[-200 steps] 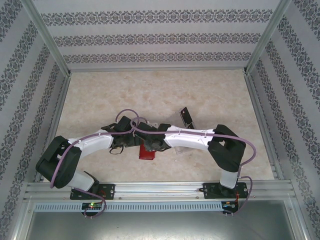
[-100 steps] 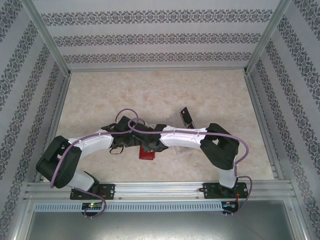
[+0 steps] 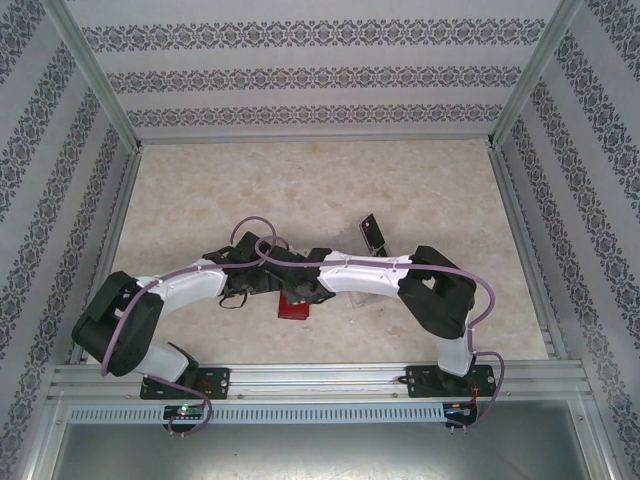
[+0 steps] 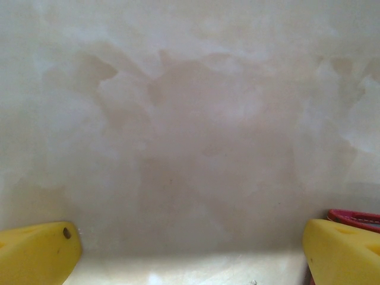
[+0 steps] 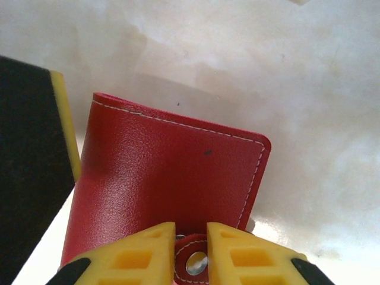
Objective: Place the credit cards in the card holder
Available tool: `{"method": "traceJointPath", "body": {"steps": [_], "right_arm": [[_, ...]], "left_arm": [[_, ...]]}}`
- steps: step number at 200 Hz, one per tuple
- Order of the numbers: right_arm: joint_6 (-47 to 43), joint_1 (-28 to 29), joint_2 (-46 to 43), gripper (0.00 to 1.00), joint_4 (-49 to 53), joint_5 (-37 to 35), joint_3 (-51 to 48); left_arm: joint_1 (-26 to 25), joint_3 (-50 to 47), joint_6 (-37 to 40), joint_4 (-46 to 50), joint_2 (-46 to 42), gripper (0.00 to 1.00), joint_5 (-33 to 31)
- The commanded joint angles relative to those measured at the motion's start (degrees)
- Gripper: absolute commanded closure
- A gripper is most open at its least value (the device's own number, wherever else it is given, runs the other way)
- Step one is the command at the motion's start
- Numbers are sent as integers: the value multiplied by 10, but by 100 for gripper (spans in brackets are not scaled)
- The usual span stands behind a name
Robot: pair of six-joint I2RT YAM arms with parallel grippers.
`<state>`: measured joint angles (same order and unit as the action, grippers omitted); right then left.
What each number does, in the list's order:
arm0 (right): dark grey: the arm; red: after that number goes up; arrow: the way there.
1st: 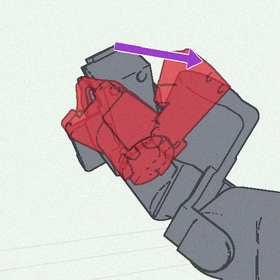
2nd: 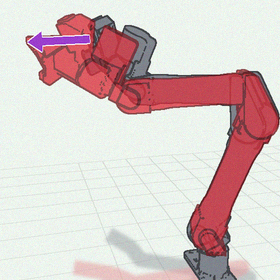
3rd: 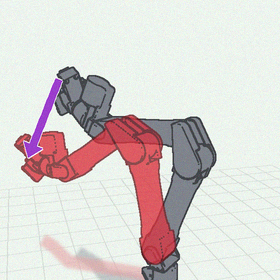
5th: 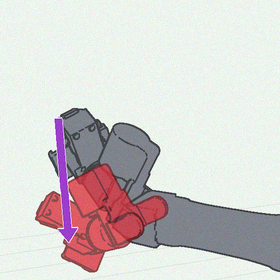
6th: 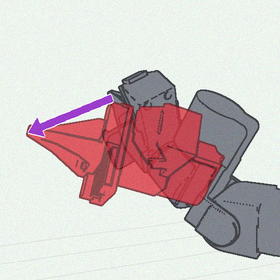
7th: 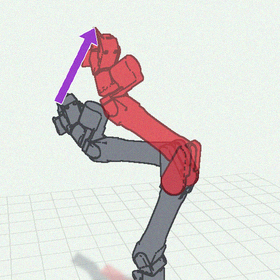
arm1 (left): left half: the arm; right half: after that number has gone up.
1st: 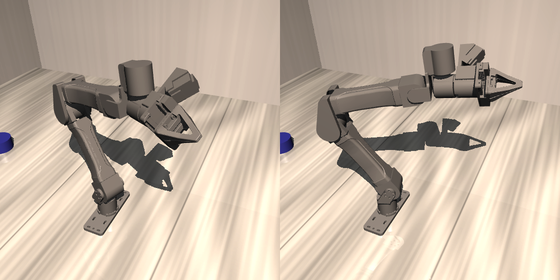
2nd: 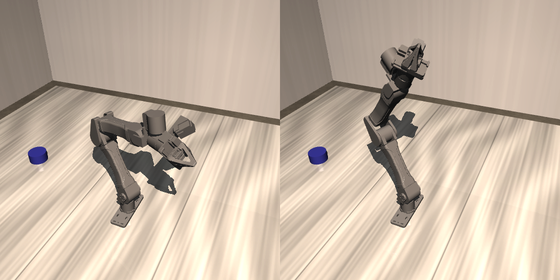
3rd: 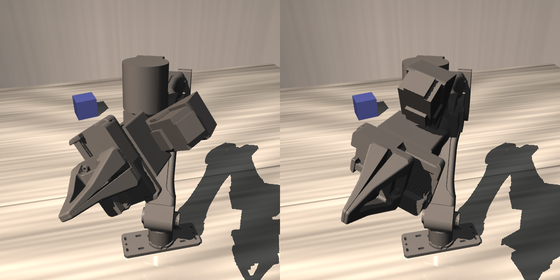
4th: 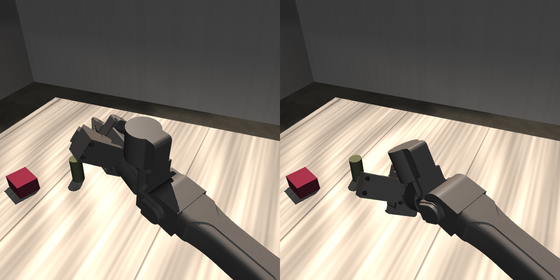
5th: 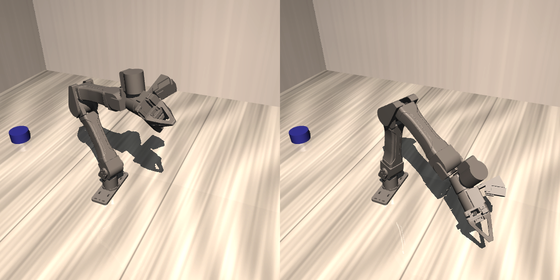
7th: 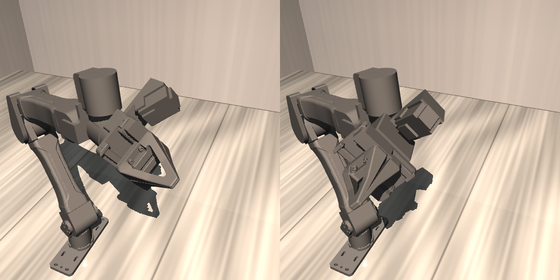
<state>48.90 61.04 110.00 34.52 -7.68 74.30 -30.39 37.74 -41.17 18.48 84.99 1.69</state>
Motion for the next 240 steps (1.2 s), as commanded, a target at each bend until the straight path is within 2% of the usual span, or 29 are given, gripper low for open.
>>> {"method": "traceJointPath", "body": {"steps": [1, 30, 108, 240], "right_arm": [[-12, 9, 2, 84, 20, -6, 8], [-15, 10, -5, 100, 23, -10, 9], [-20, 10, -27, 100, 24, -22, 15], [-33, 10, 1, 100, 5, -4, 20]], "left_arm": [[-27, -61, -23, -72, 85, 1, 185], [-28, -61, -23, -74, 85, 1, 185], [-28, -61, -21, -72, 87, 1, 186], [-27, -57, -17, -71, 91, 1, 190]]}}
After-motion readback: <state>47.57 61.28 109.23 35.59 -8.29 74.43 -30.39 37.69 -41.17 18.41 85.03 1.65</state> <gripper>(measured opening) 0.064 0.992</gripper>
